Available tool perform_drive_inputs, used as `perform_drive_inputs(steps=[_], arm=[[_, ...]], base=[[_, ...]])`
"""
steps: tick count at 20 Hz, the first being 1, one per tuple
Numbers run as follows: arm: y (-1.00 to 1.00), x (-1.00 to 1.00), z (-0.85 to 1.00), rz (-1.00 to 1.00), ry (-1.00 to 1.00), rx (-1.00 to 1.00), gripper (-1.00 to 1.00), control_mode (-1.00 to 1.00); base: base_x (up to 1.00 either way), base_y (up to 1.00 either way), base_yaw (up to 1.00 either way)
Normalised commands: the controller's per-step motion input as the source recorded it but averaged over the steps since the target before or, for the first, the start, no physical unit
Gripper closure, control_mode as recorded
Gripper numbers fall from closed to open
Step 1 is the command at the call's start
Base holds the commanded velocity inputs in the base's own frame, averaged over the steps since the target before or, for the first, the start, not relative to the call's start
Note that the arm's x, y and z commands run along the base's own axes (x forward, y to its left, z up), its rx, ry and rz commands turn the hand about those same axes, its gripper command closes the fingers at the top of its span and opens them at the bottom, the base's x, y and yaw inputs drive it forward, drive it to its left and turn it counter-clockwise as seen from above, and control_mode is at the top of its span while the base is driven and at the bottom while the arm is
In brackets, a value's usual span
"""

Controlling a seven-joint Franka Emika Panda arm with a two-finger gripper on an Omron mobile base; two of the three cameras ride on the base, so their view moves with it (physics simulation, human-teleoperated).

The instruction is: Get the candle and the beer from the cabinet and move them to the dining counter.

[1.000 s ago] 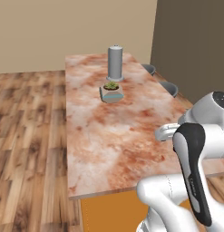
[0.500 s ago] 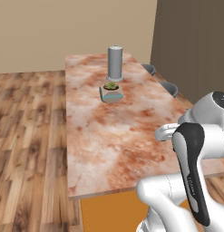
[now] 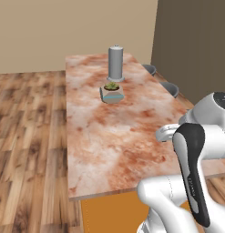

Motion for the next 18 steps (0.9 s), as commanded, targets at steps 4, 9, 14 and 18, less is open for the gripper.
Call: perform_drive_inputs(steps=[4,9,14,18], arm=[[0.00,0.00,0.00,0.00,0.00,0.00,-1.00,1.00],[0.00,0.00,0.00,0.00,0.00,0.00,-1.00,1.00],[0.00,0.00,0.00,0.00,0.00,0.00,-1.00,1.00],[0.00,0.00,0.00,0.00,0.00,0.00,-1.00,1.00]], base=[[-0.11,0.00,0.00],[-0.37,0.00,0.00],[-0.55,0.00,0.01],[-0.58,0.00,0.09]])
